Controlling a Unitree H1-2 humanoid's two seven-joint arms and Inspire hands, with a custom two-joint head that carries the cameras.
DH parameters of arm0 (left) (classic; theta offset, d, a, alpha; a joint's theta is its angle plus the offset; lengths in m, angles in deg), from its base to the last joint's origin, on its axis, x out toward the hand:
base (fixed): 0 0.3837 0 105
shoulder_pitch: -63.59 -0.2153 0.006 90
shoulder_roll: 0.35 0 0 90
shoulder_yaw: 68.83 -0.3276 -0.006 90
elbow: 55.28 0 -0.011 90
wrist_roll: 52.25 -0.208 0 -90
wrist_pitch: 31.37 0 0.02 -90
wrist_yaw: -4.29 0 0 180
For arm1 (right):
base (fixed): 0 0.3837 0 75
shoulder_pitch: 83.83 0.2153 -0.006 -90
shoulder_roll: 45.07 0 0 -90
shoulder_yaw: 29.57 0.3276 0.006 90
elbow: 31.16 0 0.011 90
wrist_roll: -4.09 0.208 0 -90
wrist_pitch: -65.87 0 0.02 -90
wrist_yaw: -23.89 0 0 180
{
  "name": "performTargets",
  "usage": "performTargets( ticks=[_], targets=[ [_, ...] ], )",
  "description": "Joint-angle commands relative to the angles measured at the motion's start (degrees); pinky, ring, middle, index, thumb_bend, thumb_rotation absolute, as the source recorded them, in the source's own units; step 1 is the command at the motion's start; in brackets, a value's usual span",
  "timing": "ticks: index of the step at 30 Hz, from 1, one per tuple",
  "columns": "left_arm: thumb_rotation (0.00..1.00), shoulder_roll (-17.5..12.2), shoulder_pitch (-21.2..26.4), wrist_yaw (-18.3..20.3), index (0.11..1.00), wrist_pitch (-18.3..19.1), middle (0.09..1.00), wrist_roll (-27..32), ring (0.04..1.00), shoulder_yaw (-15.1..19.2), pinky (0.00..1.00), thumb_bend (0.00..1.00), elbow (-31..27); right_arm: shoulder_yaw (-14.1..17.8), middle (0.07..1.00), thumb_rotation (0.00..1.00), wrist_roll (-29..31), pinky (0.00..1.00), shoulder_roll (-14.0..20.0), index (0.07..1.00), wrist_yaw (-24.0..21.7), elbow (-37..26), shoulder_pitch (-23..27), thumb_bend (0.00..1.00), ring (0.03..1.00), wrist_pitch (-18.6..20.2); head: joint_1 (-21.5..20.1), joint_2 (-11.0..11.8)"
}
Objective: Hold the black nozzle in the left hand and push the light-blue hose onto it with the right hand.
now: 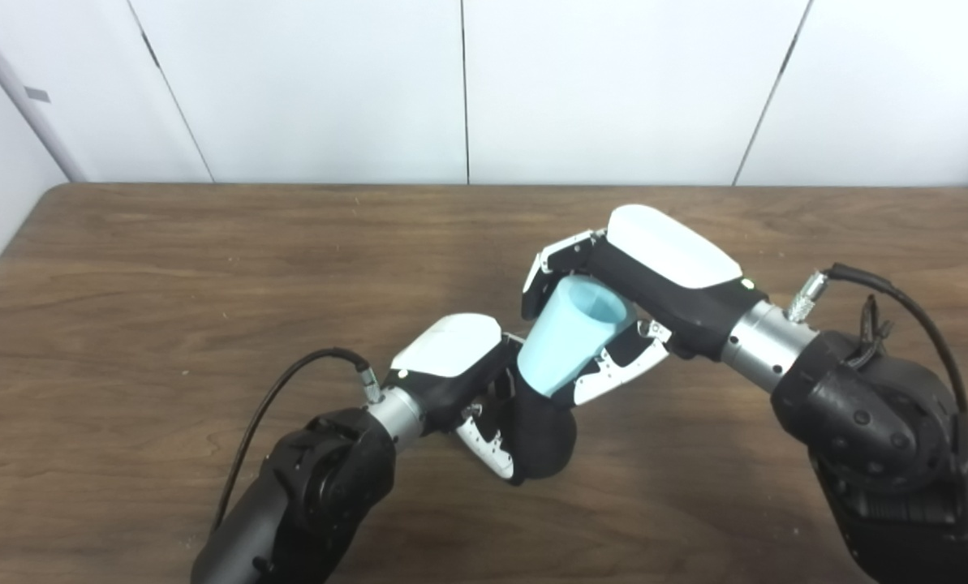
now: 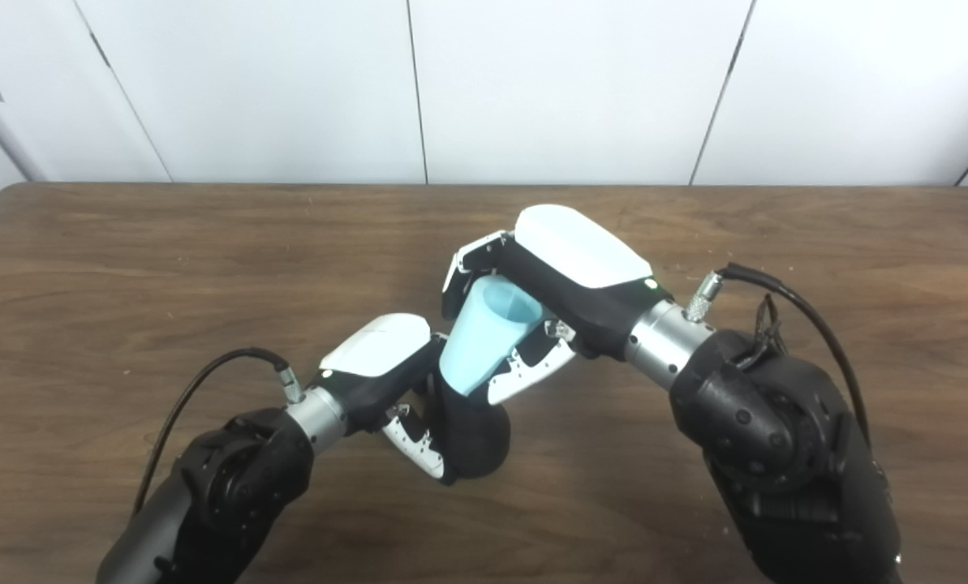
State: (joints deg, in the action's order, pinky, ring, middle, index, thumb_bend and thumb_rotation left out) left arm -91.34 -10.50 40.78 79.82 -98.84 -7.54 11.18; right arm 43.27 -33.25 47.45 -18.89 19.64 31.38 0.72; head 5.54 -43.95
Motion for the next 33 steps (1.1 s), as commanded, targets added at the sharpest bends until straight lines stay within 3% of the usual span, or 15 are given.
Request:
performTargets(
  ticks=[1,24,33],
  targets=[
    [0.00,-0.33,-0.17,2.09,0.456,-0.45,0.548,0.67,0.642,-0.93,0.62,0.51,0.94,0.16,0.518,0.00,0.02,0.30,0.05,0.518,1.12,-0.97,1.74,0.50,0.421,-1.31,0.02,-0.01],
    [0.00,-0.16,0.51,2.50,0.452,-0.52,0.553,0.56,0.665,-1.11,0.63,0.51,0.92,-4.30,0.520,0.00,-0.87,0.30,-0.14,0.507,0.85,2.57,3.12,0.50,0.430,-4.28,0.39,-0.60],
    [0.00,-0.13,0.58,2.81,0.453,-0.17,0.551,0.25,0.658,-1.23,0.64,0.51,0.84,-6.17,0.519,0.00,-0.06,0.30,2.36,0.512,-1.48,4.88,3.11,0.50,0.427,-6.90,0.35,-0.78]
  ],
)
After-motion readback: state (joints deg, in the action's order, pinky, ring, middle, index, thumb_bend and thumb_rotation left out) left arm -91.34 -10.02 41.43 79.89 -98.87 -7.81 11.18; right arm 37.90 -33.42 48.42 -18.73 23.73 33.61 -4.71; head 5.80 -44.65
